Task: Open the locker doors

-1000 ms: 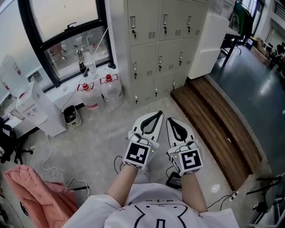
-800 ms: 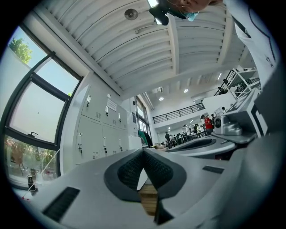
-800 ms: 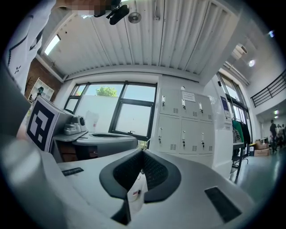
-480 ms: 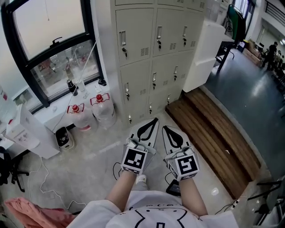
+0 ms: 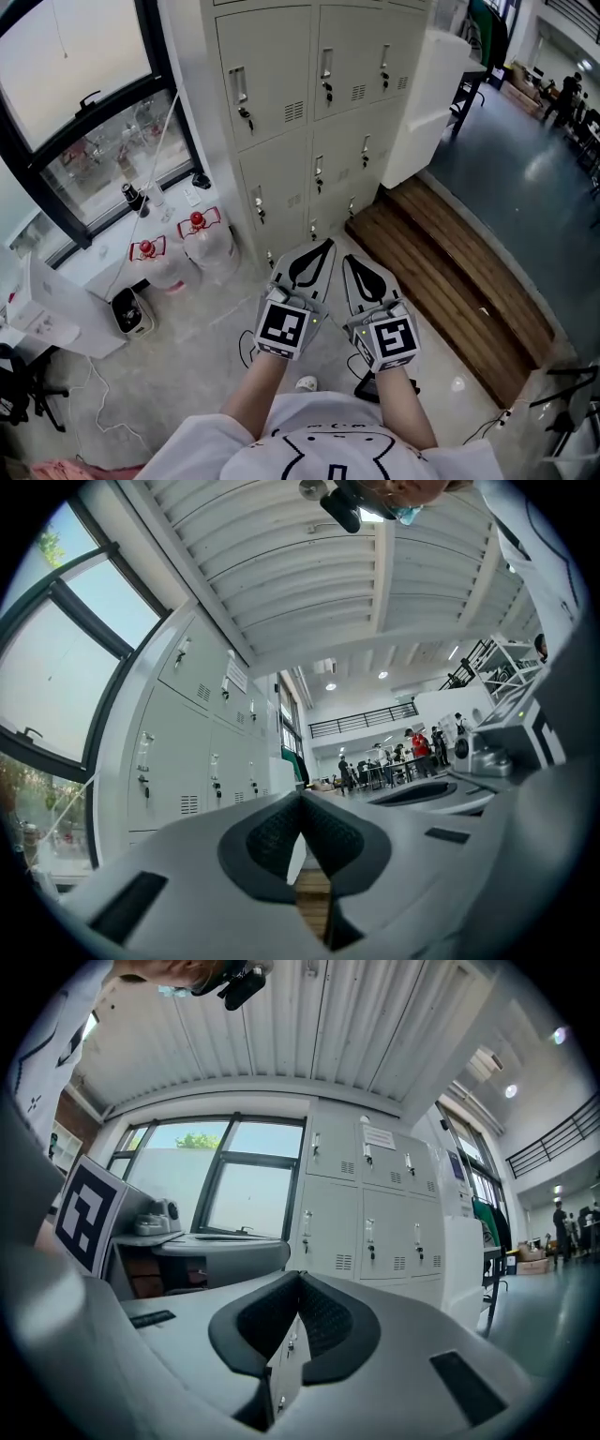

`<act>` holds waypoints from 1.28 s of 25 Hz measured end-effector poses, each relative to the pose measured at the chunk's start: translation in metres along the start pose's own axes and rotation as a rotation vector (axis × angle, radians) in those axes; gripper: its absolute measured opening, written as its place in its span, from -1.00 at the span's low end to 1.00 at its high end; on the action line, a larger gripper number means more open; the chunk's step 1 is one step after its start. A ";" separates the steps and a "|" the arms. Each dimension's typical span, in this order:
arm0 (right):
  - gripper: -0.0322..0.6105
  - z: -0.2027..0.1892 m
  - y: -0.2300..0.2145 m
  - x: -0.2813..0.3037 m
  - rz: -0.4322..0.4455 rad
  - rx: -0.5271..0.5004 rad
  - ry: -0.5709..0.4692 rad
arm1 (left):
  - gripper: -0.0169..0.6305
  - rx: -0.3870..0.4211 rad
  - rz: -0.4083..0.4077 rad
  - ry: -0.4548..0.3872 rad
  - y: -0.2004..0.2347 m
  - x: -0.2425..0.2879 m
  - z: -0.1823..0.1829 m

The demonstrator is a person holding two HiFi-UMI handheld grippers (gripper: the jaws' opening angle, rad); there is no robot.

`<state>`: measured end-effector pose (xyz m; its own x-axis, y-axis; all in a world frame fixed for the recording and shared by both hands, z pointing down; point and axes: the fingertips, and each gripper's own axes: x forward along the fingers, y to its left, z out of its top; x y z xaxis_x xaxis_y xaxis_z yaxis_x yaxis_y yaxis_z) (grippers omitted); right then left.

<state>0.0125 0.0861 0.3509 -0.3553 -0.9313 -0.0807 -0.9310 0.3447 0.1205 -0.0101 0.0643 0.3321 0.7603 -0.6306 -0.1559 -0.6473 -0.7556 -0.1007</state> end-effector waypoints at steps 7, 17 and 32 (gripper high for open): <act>-0.82 -0.018 -0.026 0.028 -0.003 0.021 0.041 | -0.90 -0.034 -0.003 0.024 0.021 0.031 -0.021; -0.82 -0.043 -0.071 0.098 0.046 0.037 0.055 | -0.90 -0.057 0.033 0.080 0.065 0.092 -0.060; -0.82 -0.088 -0.186 0.223 0.216 0.055 0.099 | -0.90 -0.076 0.166 0.149 0.141 0.235 -0.110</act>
<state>0.1135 -0.1959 0.3977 -0.5395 -0.8411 0.0384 -0.8382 0.5409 0.0701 0.0829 -0.2102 0.3893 0.6470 -0.7623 -0.0172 -0.7625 -0.6469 -0.0107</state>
